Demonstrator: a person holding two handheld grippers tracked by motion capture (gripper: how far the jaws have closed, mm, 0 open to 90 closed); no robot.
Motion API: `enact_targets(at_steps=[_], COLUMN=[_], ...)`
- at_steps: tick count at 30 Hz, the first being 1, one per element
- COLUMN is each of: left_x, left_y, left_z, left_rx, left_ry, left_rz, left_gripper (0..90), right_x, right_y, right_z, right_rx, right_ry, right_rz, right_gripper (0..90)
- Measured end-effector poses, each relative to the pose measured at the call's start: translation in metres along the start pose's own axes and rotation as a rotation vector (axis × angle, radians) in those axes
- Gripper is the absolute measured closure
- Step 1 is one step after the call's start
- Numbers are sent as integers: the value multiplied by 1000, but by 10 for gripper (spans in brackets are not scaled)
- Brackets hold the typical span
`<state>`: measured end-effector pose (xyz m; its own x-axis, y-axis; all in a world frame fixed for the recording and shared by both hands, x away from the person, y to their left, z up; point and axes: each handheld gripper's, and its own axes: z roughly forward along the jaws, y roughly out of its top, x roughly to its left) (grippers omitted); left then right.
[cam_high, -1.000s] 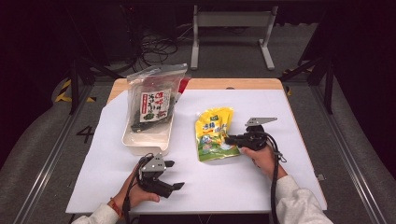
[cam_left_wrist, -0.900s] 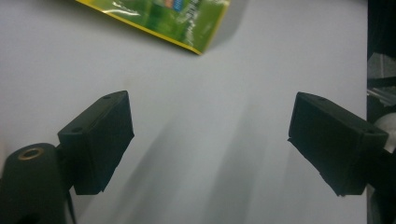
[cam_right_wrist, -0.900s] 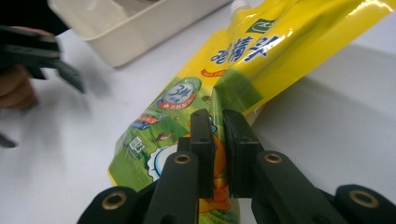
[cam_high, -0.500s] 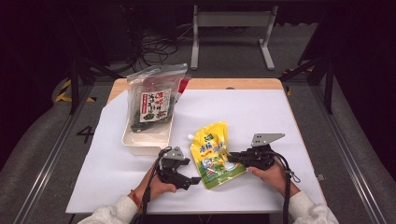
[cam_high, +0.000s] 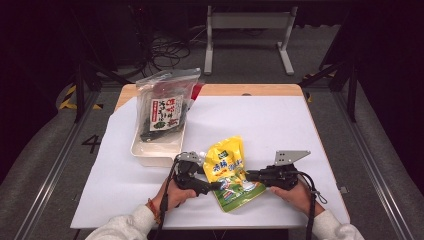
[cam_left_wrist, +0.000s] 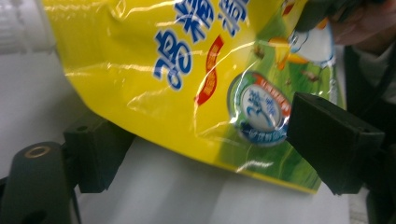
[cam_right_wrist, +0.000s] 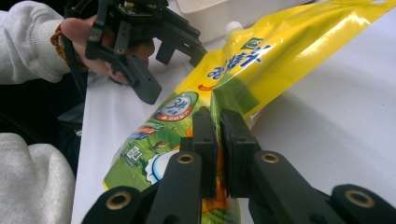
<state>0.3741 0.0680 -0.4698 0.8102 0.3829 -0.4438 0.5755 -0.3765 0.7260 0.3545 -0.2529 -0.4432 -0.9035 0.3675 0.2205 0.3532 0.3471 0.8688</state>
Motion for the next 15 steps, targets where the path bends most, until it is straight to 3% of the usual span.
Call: enact_targets(at_steps=[3,5,6,8,9,12,15], left_x=[-5,-6,-7,-8,-10,-19,-31], left_y=[2,3,4,6,6,8,10], left_z=[-5,-9,-19,-26,-31,-43,-53], left_rx=[-45,-71,-132,-154,-170,-215,-245], left_ry=[9,16,12,26,34,47,55], left_rz=[44,55,70,91,101,152,222], left_gripper=[238,363,424,599,599,814,867], right_x=[6,9,11,14,14,20,24], right_y=[2,4,5,8,8,13,15], right_z=[2,1,0,-2,-2,-4,-4], right_rx=[14,6,1,-27,-27,-42,-49], right_ry=[-9,-19,-24,-20,-20,-32,-49], right_rz=[-48,-71,-84,-94,-94,-118,-132], right_gripper=[841,840,840,838,838,822,814])
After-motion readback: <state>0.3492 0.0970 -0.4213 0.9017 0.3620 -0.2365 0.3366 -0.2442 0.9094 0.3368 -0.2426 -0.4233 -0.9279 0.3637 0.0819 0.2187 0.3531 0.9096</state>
